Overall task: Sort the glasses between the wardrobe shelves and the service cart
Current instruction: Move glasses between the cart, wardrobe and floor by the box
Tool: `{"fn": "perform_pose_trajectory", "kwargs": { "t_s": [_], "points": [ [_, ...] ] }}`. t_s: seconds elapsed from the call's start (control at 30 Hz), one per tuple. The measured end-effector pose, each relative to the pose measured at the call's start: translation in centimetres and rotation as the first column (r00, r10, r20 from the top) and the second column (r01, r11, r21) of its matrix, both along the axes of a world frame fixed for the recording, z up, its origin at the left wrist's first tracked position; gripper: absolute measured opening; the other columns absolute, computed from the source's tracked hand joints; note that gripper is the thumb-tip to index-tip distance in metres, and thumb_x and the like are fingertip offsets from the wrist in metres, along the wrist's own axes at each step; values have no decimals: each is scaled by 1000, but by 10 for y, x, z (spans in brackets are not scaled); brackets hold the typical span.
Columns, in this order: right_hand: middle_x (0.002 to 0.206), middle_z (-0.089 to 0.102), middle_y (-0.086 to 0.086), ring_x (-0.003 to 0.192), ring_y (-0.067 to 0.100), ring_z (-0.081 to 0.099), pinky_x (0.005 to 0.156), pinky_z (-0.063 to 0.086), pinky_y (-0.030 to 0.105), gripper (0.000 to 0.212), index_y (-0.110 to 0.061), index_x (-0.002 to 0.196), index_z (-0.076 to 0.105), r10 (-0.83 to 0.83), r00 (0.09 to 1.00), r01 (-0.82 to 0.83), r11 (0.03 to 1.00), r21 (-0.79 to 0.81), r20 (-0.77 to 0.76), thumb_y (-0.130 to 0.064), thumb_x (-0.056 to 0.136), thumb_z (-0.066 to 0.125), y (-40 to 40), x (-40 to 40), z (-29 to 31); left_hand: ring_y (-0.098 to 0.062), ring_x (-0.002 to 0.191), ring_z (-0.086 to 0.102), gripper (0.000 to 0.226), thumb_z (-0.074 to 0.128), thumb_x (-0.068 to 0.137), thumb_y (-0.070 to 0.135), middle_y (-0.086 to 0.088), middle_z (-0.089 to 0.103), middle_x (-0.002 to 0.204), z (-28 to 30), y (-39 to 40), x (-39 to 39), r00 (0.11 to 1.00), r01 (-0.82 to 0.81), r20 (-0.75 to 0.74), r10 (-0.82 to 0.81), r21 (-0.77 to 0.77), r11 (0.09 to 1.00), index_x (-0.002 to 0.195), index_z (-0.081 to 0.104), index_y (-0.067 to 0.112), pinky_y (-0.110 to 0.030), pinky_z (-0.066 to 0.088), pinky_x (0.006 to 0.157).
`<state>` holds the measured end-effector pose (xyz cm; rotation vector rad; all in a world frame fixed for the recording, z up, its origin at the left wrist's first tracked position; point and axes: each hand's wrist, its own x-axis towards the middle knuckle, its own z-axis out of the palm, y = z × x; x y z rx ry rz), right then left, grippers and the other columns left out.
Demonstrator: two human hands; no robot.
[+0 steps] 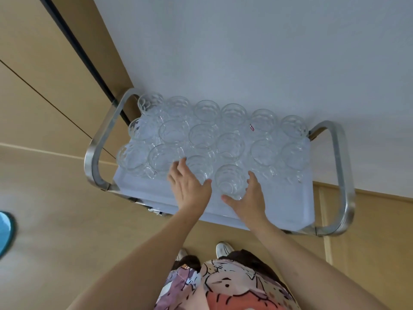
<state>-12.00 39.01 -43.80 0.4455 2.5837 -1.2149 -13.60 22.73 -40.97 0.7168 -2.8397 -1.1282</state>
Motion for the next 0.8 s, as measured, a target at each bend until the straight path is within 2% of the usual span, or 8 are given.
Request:
{"fn": "perform_pose_trajectory", "kwargs": {
  "t_s": [0.07,0.13,0.2,0.27,0.37,0.5,0.63,0.8],
  "points": [
    [157,31,6,141,25,39,112,40,40,123,-25,159,13,48,998,-47,998,33,-32,-46,66,91,-4,-7,3,-29,150,5,101,78,76,24,-9,10,163,8,-11,-23,975,223,48,-219,-126,967,155,15,18,-40,12,124],
    [161,26,3,145,23,35,112,37,38,125,-27,160,8,97,994,-96,995,35,-40,-43,68,91,-8,-13,5,-31,154,0,108,77,75,18,-9,10,166,13,-22,-40,892,447,185,-413,-209,870,159,8,16,-40,6,126],
    [160,28,4,143,24,37,110,35,35,125,-28,160,6,117,992,-115,993,30,-45,-38,68,91,-10,-18,5,-31,153,9,117,84,71,18,-7,19,165,16,-31,-51,799,586,290,-527,-175,791,160,8,15,-39,14,125],
    [157,31,4,141,24,40,107,36,32,124,-29,160,8,105,993,-104,994,22,-47,-34,68,90,-11,-20,5,-29,149,20,122,92,65,20,-6,29,161,16,-36,-56,732,657,333,-595,-113,745,159,14,14,-39,28,118],
    [156,34,3,140,23,40,103,33,29,122,-29,160,10,85,995,-85,996,2,-54,-32,68,90,-12,-22,5,-27,143,29,117,94,63,23,-4,38,154,17,-40,-60,730,661,340,-593,-133,738,156,24,14,-40,40,108],
    [158,33,2,143,20,36,103,29,25,116,-25,160,16,68,995,-71,997,-35,-67,-29,69,88,-14,-28,5,-26,135,37,102,91,62,38,-4,47,144,16,-40,-61,792,594,310,-525,-196,780,146,38,13,-38,44,99],
    [154,37,1,141,18,38,104,31,25,113,-24,157,23,46,995,-50,998,-47,-86,-30,66,90,-17,-32,7,-26,134,38,97,90,63,47,-5,48,141,18,-37,-65,808,567,332,-486,-213,796,140,42,12,-40,45,97],
    [153,33,1,136,18,41,99,33,25,113,-29,156,21,39,998,-40,999,-21,-56,-34,67,90,-19,-32,8,-26,134,38,94,89,66,53,-6,48,141,18,-34,-66,796,582,349,-495,-219,783,137,43,10,-39,44,98]
  ]
}}
